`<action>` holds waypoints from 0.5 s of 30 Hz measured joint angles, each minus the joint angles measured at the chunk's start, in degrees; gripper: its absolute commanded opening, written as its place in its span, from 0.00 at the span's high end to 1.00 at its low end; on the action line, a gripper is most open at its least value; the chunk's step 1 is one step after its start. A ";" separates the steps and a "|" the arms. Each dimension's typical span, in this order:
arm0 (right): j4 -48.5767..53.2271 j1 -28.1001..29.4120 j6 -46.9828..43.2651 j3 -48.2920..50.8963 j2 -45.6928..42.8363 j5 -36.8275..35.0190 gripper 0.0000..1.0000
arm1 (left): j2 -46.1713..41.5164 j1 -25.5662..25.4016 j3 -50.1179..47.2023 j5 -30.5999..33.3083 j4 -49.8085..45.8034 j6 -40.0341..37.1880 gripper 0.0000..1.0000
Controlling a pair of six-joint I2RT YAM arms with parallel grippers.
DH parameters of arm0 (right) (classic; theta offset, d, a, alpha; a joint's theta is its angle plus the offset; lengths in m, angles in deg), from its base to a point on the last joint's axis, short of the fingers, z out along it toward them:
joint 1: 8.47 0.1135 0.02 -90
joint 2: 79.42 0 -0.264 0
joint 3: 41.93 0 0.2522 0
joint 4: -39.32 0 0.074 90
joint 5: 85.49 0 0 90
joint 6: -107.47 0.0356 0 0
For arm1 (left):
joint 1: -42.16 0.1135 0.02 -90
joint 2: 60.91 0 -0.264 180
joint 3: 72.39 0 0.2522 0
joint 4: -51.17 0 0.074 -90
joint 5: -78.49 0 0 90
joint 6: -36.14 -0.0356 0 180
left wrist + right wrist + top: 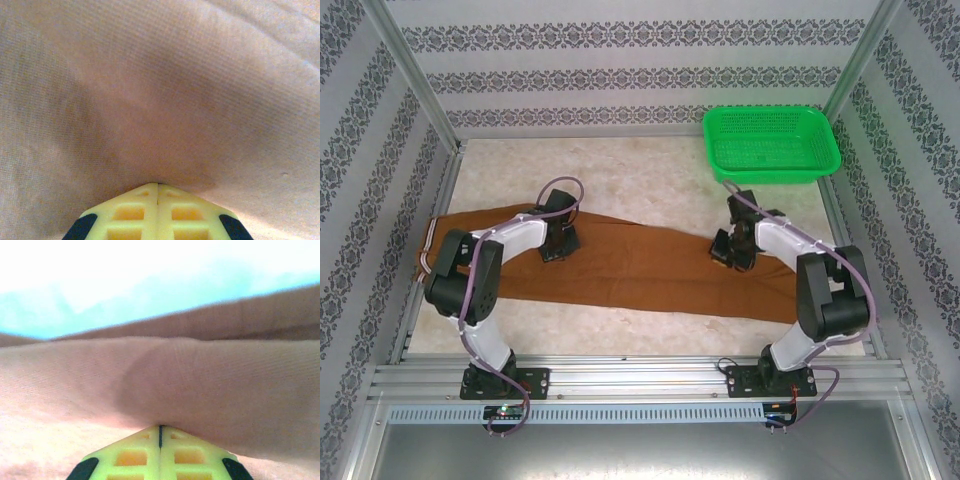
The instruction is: Roll up the long pants
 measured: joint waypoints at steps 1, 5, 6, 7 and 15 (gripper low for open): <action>0.22 -0.61 -0.42 -2.27 1.46 -0.24 1.00 | 1.11 0.24 1.42 -0.07 -0.22 0.02 1.00; 0.57 -2.56 -2.12 -8.66 7.78 -0.76 1.00 | 5.14 1.31 6.62 -0.24 -0.33 0.42 1.00; 0.66 -2.91 -2.51 -9.57 9.20 -0.81 1.00 | 6.01 1.51 7.80 -0.26 -0.42 0.50 1.00; 0.74 -3.21 -2.78 -10.47 10.67 -0.83 1.00 | 7.04 1.68 9.22 -0.33 -0.52 0.70 1.00; 1.90 -3.76 -4.28 -12.98 11.26 -3.23 1.00 | 7.32 1.81 11.02 2.34 -1.25 1.40 0.53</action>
